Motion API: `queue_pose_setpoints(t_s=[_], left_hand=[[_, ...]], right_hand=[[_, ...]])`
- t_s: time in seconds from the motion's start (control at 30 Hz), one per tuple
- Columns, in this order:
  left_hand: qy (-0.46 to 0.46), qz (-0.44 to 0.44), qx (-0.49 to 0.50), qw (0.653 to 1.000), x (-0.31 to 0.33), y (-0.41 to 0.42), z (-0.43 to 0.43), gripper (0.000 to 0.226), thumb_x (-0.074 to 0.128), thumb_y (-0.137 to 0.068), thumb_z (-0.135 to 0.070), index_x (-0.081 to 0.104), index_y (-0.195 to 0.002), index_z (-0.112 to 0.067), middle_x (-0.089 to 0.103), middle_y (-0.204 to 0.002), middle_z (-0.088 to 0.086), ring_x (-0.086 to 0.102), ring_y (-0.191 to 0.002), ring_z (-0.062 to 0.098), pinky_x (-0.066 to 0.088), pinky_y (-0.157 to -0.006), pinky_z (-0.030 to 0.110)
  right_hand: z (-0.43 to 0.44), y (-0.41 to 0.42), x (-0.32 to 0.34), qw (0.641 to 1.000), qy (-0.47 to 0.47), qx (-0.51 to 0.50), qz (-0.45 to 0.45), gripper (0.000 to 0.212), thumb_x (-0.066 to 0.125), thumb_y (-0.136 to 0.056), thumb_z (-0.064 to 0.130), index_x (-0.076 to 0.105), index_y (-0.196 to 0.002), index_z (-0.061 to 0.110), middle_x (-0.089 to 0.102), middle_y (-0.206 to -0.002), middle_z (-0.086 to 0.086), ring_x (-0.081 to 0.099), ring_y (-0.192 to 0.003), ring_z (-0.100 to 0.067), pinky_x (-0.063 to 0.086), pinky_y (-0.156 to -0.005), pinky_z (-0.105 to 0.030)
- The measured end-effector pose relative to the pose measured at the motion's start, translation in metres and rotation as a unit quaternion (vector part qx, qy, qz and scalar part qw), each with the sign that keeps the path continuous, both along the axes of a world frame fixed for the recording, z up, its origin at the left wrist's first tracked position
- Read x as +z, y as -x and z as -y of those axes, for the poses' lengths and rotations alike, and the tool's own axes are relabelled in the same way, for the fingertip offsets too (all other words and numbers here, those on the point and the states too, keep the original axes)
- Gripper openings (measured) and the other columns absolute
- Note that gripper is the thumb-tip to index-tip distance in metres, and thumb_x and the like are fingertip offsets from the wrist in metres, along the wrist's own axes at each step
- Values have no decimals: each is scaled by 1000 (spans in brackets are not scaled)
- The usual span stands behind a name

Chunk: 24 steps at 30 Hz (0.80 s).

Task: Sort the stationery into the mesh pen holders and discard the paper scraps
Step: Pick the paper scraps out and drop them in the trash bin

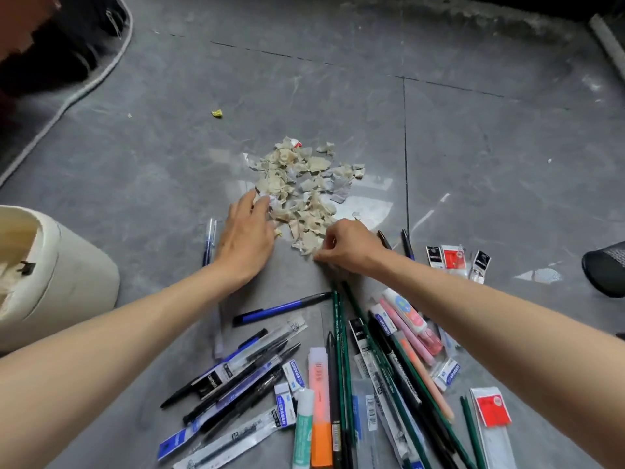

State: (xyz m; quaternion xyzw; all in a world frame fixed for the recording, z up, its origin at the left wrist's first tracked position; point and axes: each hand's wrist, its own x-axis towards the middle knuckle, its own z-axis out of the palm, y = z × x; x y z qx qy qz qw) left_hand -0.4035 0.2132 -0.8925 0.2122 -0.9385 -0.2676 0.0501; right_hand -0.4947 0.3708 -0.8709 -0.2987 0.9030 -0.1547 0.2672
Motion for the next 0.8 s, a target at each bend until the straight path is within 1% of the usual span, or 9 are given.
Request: queue_pose_setpoints(t_s=[0.07, 0.13, 0.23, 0.33, 0.47, 0.57, 0.67, 0.73, 0.8], left_hand=[[-29, 11, -42, 999, -5, 9, 9, 43, 45, -95, -12, 42, -138, -7, 35, -147, 11, 31, -135, 28, 23, -113, 35], [-50, -53, -69, 995, -8, 16, 14, 39, 45, -94, -5, 49, -133, -8, 46, -141, 8, 39, -131, 23, 25, -109, 27], [-34, -116, 43, 992, -1, 42, 37, 38, 41, -90, -1, 54, -125, -9, 52, -129, 10, 44, -120, 27, 30, -97, 25], [-62, -70, 167, 982, 5, 82, 73, 39, 39, -92, -6, 49, -130, -9, 41, -134, 14, 35, -128, 28, 25, -102, 27], [-41, -11, 173, 984, -4, 121, 113, 49, 40, -94, -16, 33, -142, -9, 22, -152, 9, 21, -140, 24, 18, -111, 30], [-29, 29, 178, 983, -14, 137, 137, 55, 37, -97, -26, 22, -148, -13, 6, -159, 6, 6, -146, 23, 10, -116, 37], [-25, 63, 173, 983, -19, 146, 151, 56, 31, -100, -33, 15, -150, -14, 2, -159, 5, 0, -146, 20, 4, -116, 41], [-17, 79, 151, 985, -17, 149, 159, 55, 27, -101, -34, 13, -150, -13, 6, -159, 4, 1, -146, 18, 2, -116, 44], [-11, 66, 91, 994, -14, 149, 158, 47, 26, -102, -30, 26, -146, -14, 23, -155, 7, 12, -145, 20, 8, -116, 44]], right_hand=[[7, 0, -3, 998, 42, -25, -33, 12, 64, -83, 24, 60, -79, 14, 65, -84, -3, 57, -79, -19, 41, -63, -29], [11, 2, -5, 984, 119, -72, -111, 6, 57, -84, 22, 58, -83, 15, 62, -85, 0, 55, -79, -18, 41, -64, -31], [13, 16, -13, 944, 226, -173, -169, 18, 53, -85, 15, 54, -102, 13, 52, -105, -2, 49, -97, -18, 40, -83, -29], [18, 39, -24, 936, 213, -262, -101, 48, 51, -90, 24, 38, -134, 11, 29, -139, -11, 28, -129, -25, 22, -107, -30], [26, 68, -38, 957, 176, -222, -61, 63, 39, -97, 42, 11, -150, 20, -11, -158, -7, -11, -146, -19, -5, -117, -37], [35, 77, -47, 958, 172, -198, -119, 64, 31, -97, 51, 9, -150, 25, -11, -159, -1, -11, -146, -13, -10, -118, -42], [35, 75, -52, 943, 214, -216, -138, 71, 26, -91, 60, 9, -150, 26, -5, -160, -2, -7, -146, -12, -10, -118, -41], [34, 75, -54, 936, 238, -218, -139, 76, 20, -85, 65, 7, -150, 28, -4, -160, -2, -6, -146, -11, -11, -118, -38], [35, 76, -54, 933, 248, -221, -138, 77, 19, -83, 65, 7, -150, 29, -3, -160, -2, -4, -146, -11, -10, -118, -35]])
